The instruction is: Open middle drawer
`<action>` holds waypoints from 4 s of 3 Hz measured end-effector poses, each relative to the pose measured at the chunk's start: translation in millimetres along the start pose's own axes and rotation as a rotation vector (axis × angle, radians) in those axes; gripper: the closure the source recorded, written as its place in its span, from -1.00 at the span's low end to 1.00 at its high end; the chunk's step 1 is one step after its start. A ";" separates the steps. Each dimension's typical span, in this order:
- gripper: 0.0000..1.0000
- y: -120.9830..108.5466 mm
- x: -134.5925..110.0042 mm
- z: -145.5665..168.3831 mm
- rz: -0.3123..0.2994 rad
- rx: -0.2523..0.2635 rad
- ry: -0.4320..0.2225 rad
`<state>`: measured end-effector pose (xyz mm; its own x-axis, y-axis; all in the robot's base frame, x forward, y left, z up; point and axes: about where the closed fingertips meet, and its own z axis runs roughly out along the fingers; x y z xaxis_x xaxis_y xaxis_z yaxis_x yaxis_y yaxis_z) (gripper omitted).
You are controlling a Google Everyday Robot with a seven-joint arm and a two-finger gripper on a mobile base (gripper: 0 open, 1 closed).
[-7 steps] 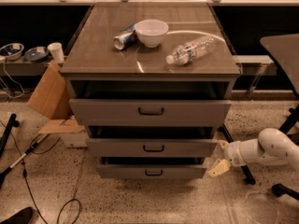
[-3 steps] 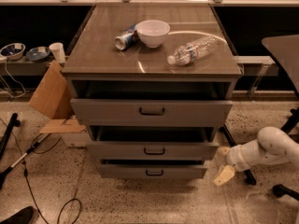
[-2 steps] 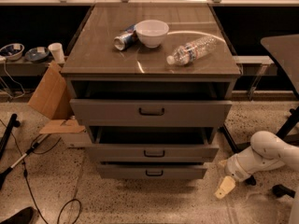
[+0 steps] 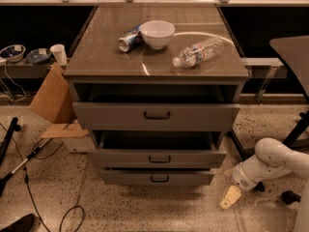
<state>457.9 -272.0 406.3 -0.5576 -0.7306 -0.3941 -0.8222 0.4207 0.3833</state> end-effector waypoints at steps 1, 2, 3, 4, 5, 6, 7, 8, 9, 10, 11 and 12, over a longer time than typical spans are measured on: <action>-1.00 -16.7 -11.6 1.4 0.037 0.046 -0.021; -1.00 -36.1 -25.7 -1.6 0.094 0.112 -0.011; -1.00 -53.5 -31.1 -8.5 0.173 0.180 0.011; -1.00 -66.2 -28.4 -17.1 0.251 0.236 0.028; -1.00 -74.8 -24.0 -29.6 0.311 0.289 0.008; -1.00 -78.0 -22.7 -37.4 0.331 0.313 -0.020; -1.00 -76.3 -27.0 -44.7 0.300 0.320 -0.080; -1.00 -72.1 -38.6 -43.4 0.211 0.294 -0.134; -1.00 -70.3 -45.7 -40.7 0.155 0.275 -0.154; -1.00 -73.4 -64.9 -37.6 0.092 0.265 -0.180; -1.00 -77.8 -73.4 -36.3 0.098 0.263 -0.188; -0.62 -79.9 -78.4 -33.2 0.090 0.257 -0.188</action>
Offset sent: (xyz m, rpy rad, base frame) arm 0.0800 -0.0005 0.0031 -0.1448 -0.0506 -0.2447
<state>571.2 -266.2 434.2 -0.6206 -0.5826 -0.5248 -0.7576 0.6182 0.2095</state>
